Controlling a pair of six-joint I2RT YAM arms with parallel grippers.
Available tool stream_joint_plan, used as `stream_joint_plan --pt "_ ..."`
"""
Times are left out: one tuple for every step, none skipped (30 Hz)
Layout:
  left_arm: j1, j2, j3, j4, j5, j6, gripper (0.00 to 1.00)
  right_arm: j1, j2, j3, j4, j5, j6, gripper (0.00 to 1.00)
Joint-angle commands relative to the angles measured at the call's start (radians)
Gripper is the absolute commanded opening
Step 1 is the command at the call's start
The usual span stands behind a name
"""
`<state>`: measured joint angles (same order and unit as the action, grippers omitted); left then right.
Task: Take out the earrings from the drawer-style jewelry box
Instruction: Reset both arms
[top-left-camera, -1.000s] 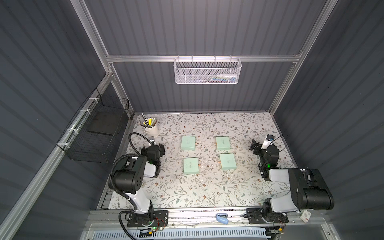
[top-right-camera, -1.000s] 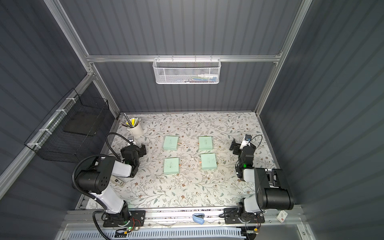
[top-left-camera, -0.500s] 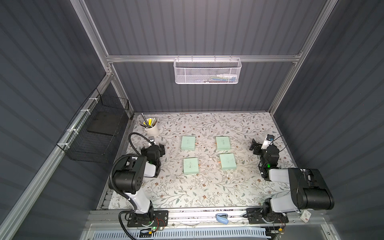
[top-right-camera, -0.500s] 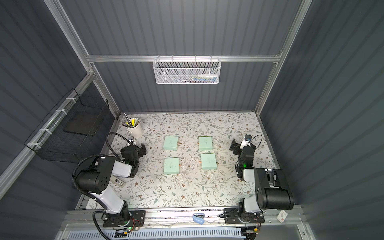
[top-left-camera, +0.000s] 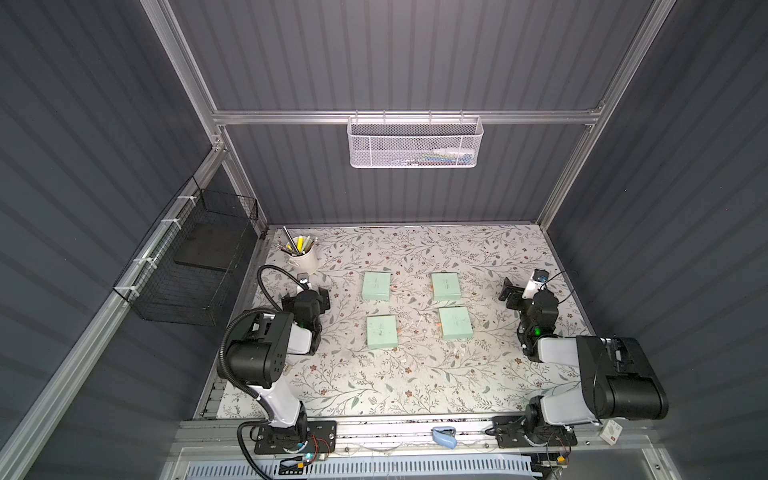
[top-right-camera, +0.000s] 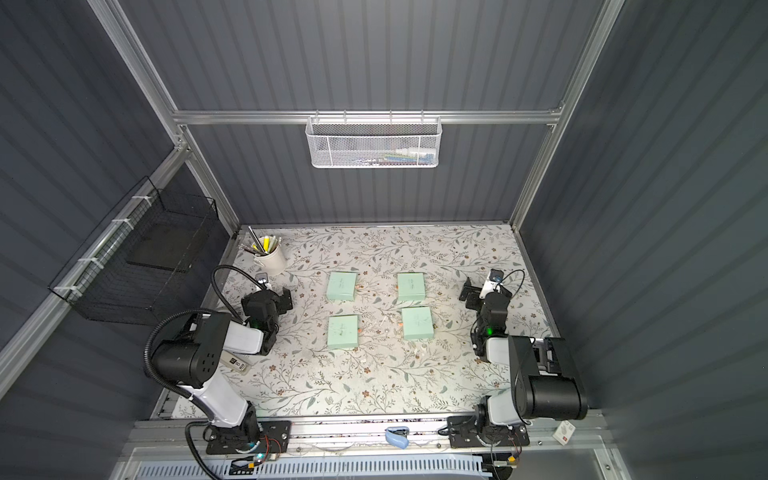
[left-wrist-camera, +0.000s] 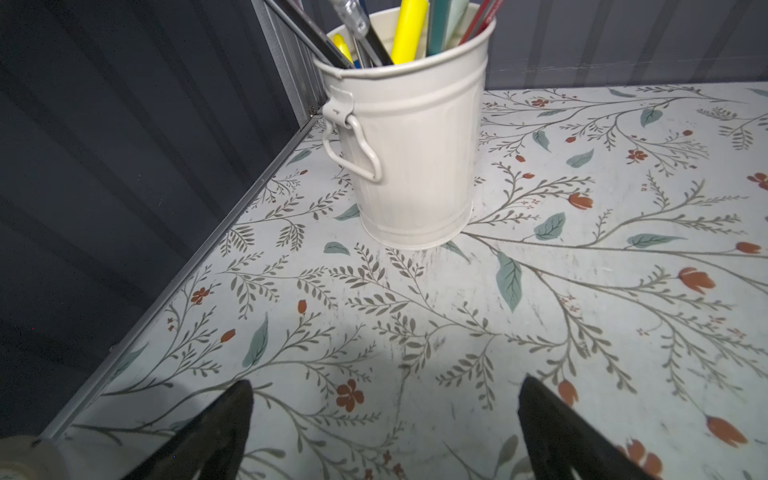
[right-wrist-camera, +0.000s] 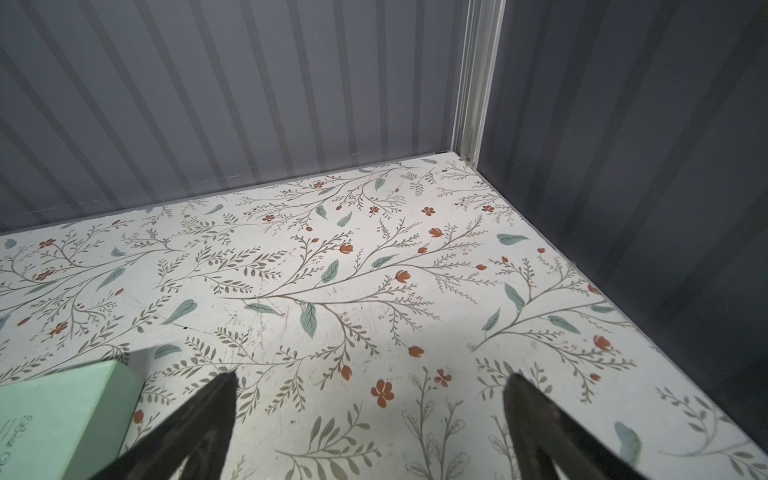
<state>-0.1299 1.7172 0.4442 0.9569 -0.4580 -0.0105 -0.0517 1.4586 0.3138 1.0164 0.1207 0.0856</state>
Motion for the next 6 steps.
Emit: stream_joint_plan --pt "0.003 0.003 0.015 -0.013 0.065 0.011 1.0 0.004 0.002 -0.011 0.007 0.012 0.0 0.99" --pt "0.004 0.001 0.017 -0.021 0.064 0.012 1.0 0.004 0.002 -0.011 0.007 0.012 -0.001 0.99" --pt "0.004 0.002 0.016 -0.015 0.064 0.012 1.0 0.004 0.003 -0.01 0.007 0.013 0.0 0.99" --pt "0.004 0.003 0.011 -0.001 0.063 0.016 1.0 0.005 0.002 -0.011 0.006 0.012 0.0 0.99" --pt "0.004 0.002 0.003 0.012 0.061 0.018 1.0 0.005 0.002 -0.011 0.007 0.012 -0.001 0.99" --pt "0.004 0.002 0.003 0.013 0.062 0.017 1.0 0.005 0.002 -0.01 0.007 0.013 0.0 0.99"
